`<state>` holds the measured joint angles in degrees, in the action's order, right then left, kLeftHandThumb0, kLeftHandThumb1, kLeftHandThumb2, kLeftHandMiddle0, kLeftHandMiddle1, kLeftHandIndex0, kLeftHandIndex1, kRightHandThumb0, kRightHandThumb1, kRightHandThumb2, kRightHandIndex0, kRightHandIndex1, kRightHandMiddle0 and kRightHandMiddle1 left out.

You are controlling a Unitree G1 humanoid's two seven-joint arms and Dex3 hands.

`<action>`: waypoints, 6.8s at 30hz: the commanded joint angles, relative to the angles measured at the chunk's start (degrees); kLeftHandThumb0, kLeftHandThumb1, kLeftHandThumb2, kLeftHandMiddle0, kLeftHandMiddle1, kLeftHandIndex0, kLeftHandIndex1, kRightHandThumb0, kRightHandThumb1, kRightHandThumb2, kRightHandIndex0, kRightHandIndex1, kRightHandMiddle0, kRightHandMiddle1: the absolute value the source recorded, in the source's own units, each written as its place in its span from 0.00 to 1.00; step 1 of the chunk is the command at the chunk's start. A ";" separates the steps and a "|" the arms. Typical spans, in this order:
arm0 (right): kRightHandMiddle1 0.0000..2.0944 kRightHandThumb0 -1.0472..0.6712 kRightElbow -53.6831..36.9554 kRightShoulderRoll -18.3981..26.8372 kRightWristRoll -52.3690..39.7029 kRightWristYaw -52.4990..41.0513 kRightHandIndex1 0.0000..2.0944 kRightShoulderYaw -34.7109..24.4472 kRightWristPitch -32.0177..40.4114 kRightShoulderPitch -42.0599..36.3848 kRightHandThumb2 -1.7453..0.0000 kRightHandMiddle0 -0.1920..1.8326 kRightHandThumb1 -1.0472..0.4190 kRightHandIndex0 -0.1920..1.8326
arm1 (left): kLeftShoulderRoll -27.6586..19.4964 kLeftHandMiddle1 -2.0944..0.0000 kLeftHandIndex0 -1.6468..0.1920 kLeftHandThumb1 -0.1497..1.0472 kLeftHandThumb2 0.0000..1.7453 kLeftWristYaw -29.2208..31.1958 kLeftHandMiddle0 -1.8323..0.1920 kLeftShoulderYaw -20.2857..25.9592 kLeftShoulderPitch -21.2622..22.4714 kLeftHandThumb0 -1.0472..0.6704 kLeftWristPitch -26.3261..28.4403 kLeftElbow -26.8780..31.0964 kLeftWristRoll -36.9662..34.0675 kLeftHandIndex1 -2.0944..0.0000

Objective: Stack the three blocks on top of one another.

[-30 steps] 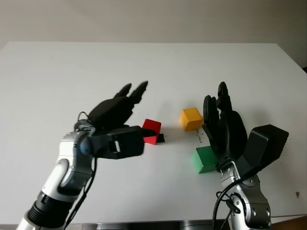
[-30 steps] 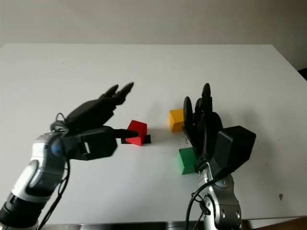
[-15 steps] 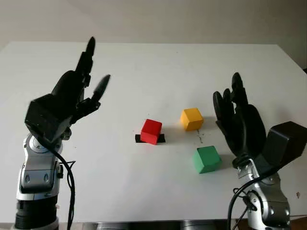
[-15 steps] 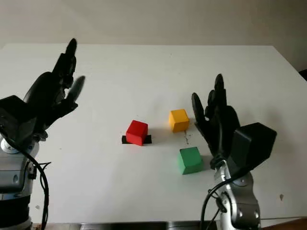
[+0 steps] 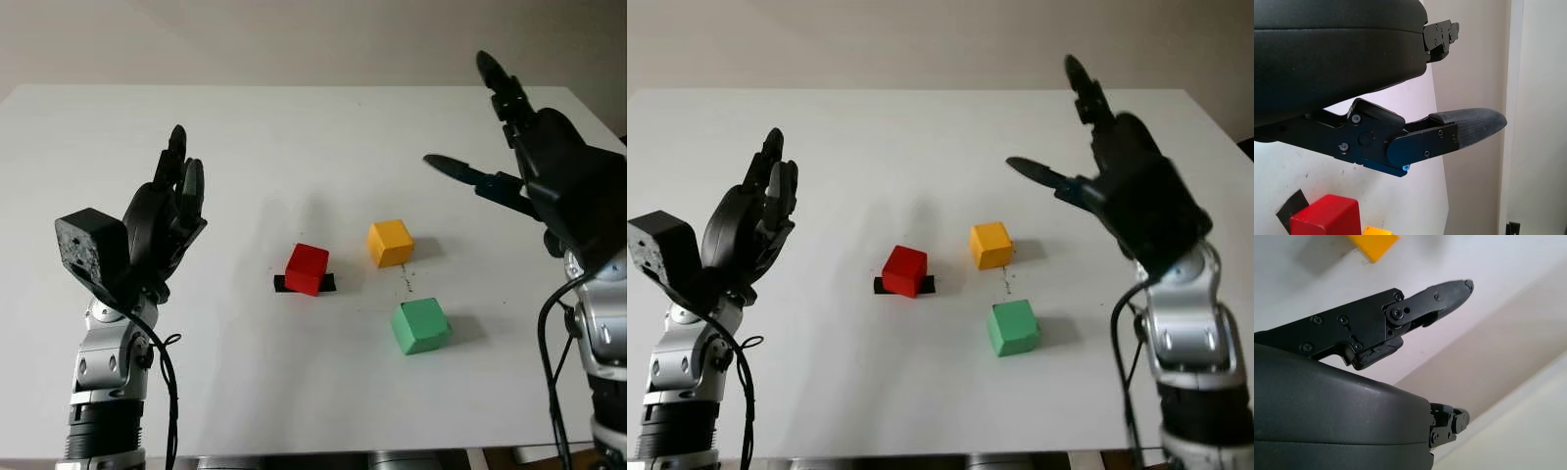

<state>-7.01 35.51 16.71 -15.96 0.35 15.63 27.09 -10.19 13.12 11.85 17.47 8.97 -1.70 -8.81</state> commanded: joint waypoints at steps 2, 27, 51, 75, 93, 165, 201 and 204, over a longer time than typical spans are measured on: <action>0.11 0.21 4.42 2.98 3.30 -2.47 0.05 3.05 -3.43 3.89 0.98 0.19 0.10 0.10 | -0.42 0.99 1.00 1.00 0.41 0.02 1.00 -0.73 -0.54 0.15 -0.59 1.11 -0.35 0.99; 0.05 0.20 16.68 6.41 20.01 -15.17 0.03 16.29 -20.95 9.58 0.97 0.27 0.14 0.11 | -1.79 1.00 1.00 1.00 0.36 -0.20 1.00 -2.56 -1.10 0.16 -2.89 0.72 0.55 1.00; 0.05 0.27 20.44 5.73 26.40 -6.31 0.03 17.60 -26.82 6.21 0.97 0.33 0.11 0.14 | -2.47 0.98 0.99 1.00 0.35 -0.60 1.00 -3.42 -1.83 0.18 -3.49 0.99 1.67 0.98; 0.11 0.30 24.88 3.70 28.27 0.08 0.04 18.53 -27.76 6.16 0.97 0.45 0.09 0.21 | -3.02 0.99 1.00 1.00 0.35 -0.33 1.00 -3.78 -2.10 0.18 -3.17 1.15 1.66 0.98; 0.60 0.37 27.45 3.94 28.12 4.94 0.04 18.55 -31.11 7.20 0.97 0.31 0.05 0.28 | -2.99 0.99 1.00 1.00 0.35 -0.69 1.00 -4.15 -2.05 0.18 -3.79 0.70 1.82 1.00; 0.72 0.28 59.34 -14.69 -8.01 -37.03 0.02 13.35 -24.02 33.23 0.97 0.30 0.07 0.19 | -3.54 0.99 0.99 1.00 0.37 -2.25 1.00 -3.22 -3.56 0.16 1.01 5.28 0.42 0.98; 0.54 0.30 53.20 -12.82 -2.22 -35.68 0.02 15.72 -25.91 30.87 0.97 0.19 0.13 0.14 | -3.51 0.99 1.00 1.00 0.37 -2.32 1.00 -3.51 -3.34 0.17 1.52 5.20 0.79 0.98; 0.53 0.30 52.36 -12.69 -2.33 -35.96 0.02 15.67 -25.11 30.63 0.97 0.19 0.13 0.13 | -3.40 1.00 1.00 1.00 0.36 -2.32 1.00 -3.46 -3.16 0.17 1.35 4.79 0.68 0.98</action>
<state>46.61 22.10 14.55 -51.70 15.88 -9.96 58.24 -13.28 10.88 8.50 13.95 10.60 2.82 -8.46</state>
